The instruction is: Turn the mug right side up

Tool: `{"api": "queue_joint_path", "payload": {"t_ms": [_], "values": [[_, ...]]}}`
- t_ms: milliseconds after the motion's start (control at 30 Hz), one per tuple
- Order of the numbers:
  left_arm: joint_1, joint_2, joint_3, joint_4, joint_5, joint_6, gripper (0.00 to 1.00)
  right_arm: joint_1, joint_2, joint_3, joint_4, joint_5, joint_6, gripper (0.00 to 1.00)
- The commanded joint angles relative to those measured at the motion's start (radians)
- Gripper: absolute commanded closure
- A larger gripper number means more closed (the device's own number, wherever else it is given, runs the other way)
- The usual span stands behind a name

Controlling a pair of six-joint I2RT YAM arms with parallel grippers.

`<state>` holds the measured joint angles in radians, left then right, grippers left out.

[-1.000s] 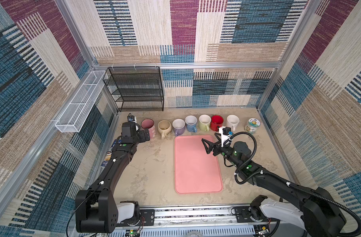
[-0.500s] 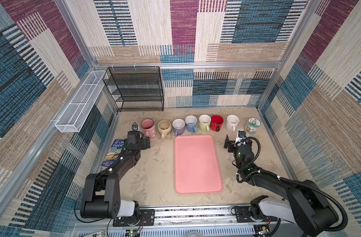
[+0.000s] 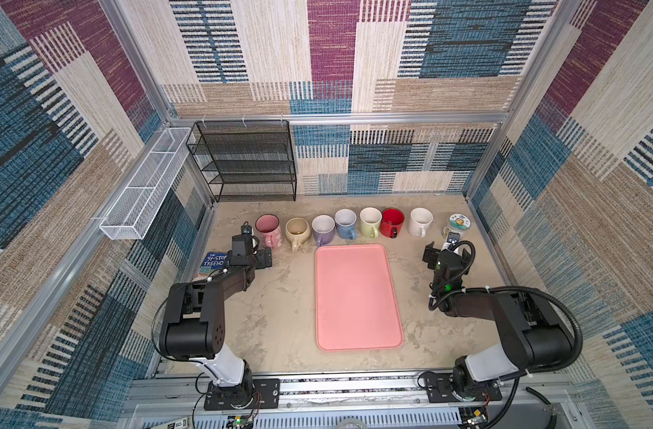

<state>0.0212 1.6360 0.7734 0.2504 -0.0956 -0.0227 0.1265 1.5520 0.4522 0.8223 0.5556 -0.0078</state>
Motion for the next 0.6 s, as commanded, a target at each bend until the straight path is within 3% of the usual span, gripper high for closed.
{"api": "queue_joint_path", "payload": {"t_ms": [0,133,433,567], "values": [[0.011,0.0,0.004,0.015,0.046,0.008,0.01,-0.01,0.056,0.046,0.042,-0.062,0.016,0.0],[0.011,-0.022,-0.03,0.059,0.048,0.009,0.01,-0.011,0.098,0.108,-0.033,-0.06,0.021,0.0],[0.005,-0.09,-0.157,0.221,0.0,-0.005,0.01,-0.011,-0.038,-0.148,0.305,-0.114,-0.001,0.0],[0.002,-0.112,-0.223,0.321,0.059,0.024,0.01,-0.011,-0.053,-0.192,0.369,-0.163,-0.02,0.0]]}}
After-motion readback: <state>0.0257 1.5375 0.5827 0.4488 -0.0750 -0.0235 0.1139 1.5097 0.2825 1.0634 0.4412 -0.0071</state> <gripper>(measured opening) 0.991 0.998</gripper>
